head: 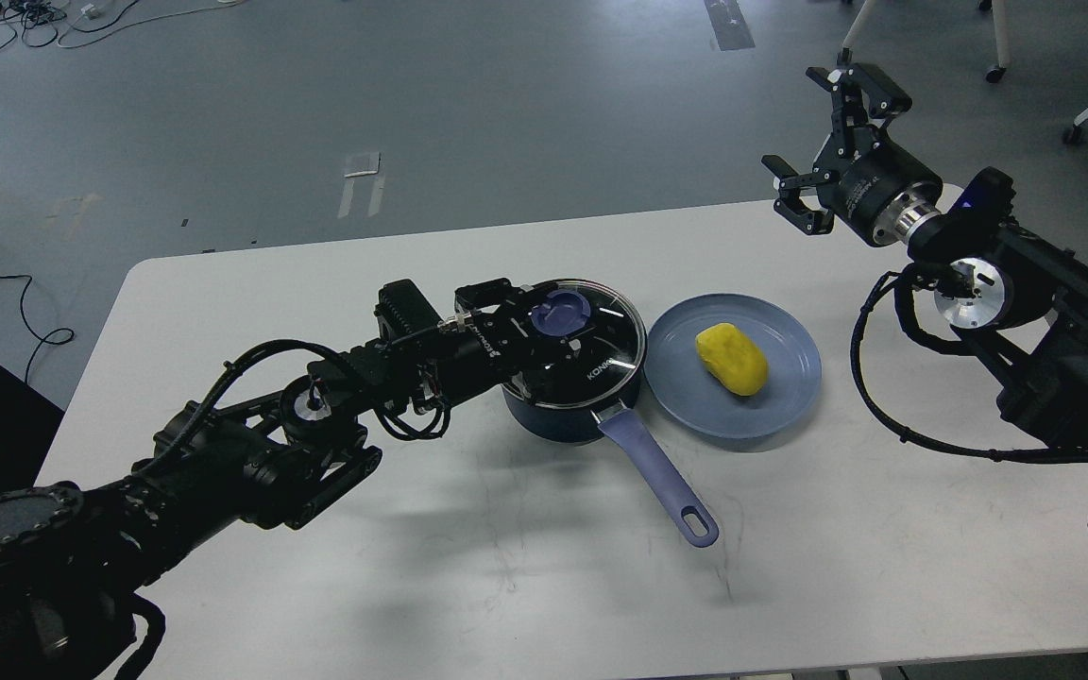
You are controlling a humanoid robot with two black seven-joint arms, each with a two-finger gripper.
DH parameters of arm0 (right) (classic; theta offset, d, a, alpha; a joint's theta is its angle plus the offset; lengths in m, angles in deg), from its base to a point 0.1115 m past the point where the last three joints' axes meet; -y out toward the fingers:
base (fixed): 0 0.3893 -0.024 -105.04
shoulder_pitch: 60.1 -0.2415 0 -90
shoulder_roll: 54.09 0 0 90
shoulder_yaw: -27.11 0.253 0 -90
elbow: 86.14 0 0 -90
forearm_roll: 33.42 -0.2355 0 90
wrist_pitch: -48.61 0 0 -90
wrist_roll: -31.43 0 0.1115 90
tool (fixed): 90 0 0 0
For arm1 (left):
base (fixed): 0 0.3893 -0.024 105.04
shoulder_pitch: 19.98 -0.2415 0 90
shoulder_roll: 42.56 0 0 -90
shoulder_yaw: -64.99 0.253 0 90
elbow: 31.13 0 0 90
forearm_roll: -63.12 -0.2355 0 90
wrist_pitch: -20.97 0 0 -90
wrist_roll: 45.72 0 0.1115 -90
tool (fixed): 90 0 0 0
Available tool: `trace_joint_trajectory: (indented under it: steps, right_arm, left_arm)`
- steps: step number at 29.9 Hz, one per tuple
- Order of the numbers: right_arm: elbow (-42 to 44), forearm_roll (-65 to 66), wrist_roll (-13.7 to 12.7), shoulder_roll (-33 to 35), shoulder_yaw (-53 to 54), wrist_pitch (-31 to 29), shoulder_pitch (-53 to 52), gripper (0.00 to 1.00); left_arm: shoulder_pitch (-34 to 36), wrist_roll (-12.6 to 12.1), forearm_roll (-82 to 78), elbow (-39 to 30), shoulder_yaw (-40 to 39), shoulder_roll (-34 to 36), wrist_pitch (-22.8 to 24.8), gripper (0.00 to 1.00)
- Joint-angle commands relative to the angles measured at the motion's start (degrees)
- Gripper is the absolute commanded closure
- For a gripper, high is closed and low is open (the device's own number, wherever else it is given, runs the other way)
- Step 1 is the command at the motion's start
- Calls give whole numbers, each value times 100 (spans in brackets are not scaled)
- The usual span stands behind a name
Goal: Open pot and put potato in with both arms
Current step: 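Close the left gripper on the lid knob, then lift the glass lid off the pot with the left gripper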
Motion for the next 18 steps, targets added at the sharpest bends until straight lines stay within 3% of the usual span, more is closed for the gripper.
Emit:
trace_joint_trajectory:
  steps: [1, 12, 18]
  right_arm:
    - [-5, 1, 5, -4, 0, 0, 2, 0]
    - [-5, 1, 14, 4, 0, 0, 11, 0]
    - [-14, 1, 14, -4, 0, 0, 63, 0]
  left_arm:
    - [-3, -1, -1, -3, -1, 9, -6, 35]
    - [111, -1, 8, -222, -1, 88, -24, 35]
    - [340, -1, 8, -687, -1, 343, 2, 35]
